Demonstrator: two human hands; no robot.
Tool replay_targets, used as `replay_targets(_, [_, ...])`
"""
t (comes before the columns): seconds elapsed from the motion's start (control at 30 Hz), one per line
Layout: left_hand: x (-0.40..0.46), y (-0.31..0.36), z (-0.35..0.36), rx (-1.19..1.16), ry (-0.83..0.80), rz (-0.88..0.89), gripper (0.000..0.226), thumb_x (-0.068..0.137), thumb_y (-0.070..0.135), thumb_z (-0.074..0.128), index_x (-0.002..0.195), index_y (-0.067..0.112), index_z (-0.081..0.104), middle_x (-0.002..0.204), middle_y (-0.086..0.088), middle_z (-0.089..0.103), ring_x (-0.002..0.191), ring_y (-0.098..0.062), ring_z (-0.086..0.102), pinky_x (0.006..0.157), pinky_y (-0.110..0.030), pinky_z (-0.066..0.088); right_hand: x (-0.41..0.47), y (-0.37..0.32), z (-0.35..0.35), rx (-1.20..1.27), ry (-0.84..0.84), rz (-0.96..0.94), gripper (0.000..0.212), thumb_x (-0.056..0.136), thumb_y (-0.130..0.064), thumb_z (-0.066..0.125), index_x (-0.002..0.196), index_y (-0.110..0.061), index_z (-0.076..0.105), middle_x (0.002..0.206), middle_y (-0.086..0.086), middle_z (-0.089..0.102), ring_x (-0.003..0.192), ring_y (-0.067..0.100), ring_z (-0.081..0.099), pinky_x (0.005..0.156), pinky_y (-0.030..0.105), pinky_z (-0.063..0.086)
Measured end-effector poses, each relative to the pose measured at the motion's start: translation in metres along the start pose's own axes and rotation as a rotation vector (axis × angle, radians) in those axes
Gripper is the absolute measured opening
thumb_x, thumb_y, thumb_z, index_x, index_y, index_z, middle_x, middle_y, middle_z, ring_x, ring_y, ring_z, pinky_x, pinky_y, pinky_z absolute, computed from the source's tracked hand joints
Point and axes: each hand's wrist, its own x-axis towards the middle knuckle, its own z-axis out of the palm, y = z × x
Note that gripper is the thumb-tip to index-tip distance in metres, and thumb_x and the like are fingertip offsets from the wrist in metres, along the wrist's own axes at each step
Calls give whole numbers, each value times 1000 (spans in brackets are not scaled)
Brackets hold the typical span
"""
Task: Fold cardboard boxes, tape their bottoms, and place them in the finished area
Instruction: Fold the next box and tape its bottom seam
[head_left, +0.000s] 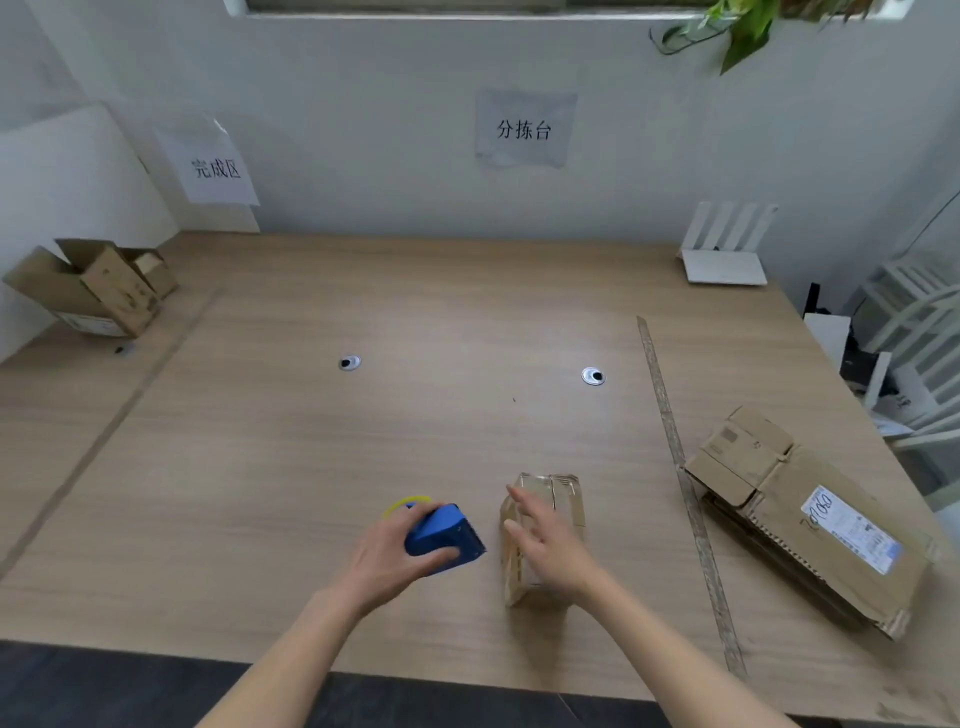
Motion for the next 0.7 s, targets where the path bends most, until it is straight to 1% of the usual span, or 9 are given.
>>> replay_targets(0.07, [3,27,-17,-29,18,49,55,73,64,71,124,55,53,113,31,63,101,4,61,90,-31,52,8,-28,6,119,-49,18,54,105,-22,52,155,-27,33,154,-9,39,143,9,38,118,34,35])
replay_targets(0.17, [3,55,-42,0,19,145,53,76,61,71,125,52,54,118,29,62,105,1,61,92,-37,52,15,-59,0,278,-3,5,45,102,-17,57,147,-16,48,139,1,59,127,15,57,107,29,47])
replay_targets(0.27, [4,70,-61,6,26,210,49,79,54,73,124,48,56,121,26,61,106,-2,61,91,-41,52,15,-78,-10,328,65,-29,27,97,-17,67,123,-9,69,108,10,74,103,22,71,89,26,58])
replay_targets(0.37, [5,77,-69,25,16,219,47,81,53,73,124,46,57,116,28,62,102,1,60,90,-37,52,11,-84,-17,271,159,-53,10,91,-18,73,96,-13,79,87,3,78,88,22,74,83,32,60])
replay_targets(0.43, [7,81,-69,61,-8,235,47,82,56,71,125,45,57,111,29,63,98,2,60,86,-32,52,8,-83,-20,228,175,-45,8,90,-23,74,91,-19,80,82,-4,78,83,16,74,78,28,60])
replay_targets(0.53, [7,81,-59,198,-53,228,50,82,69,62,127,51,51,97,33,63,88,6,58,71,-18,46,-3,-66,-23,148,132,4,8,89,-30,75,88,-24,81,80,-7,77,79,11,73,72,25,58])
replay_targets(0.6, [6,70,-51,313,-119,190,51,78,75,57,124,56,47,92,36,61,86,6,57,66,-14,40,-19,-37,-32,224,231,119,7,89,-22,76,87,-18,81,79,-1,77,76,16,72,72,26,60])
replay_targets(0.67, [4,55,-44,399,-187,138,55,73,79,54,123,58,47,89,36,60,84,3,57,69,-16,41,-42,2,-44,331,389,263,7,89,-14,75,86,-9,79,77,7,76,72,19,70,70,28,61])
replay_targets(0.7, [4,49,-40,426,-206,115,56,71,82,52,123,59,48,87,36,59,83,3,57,69,-17,41,-53,20,-49,328,395,305,6,89,-13,75,86,-9,78,78,9,76,70,17,69,67,27,60])
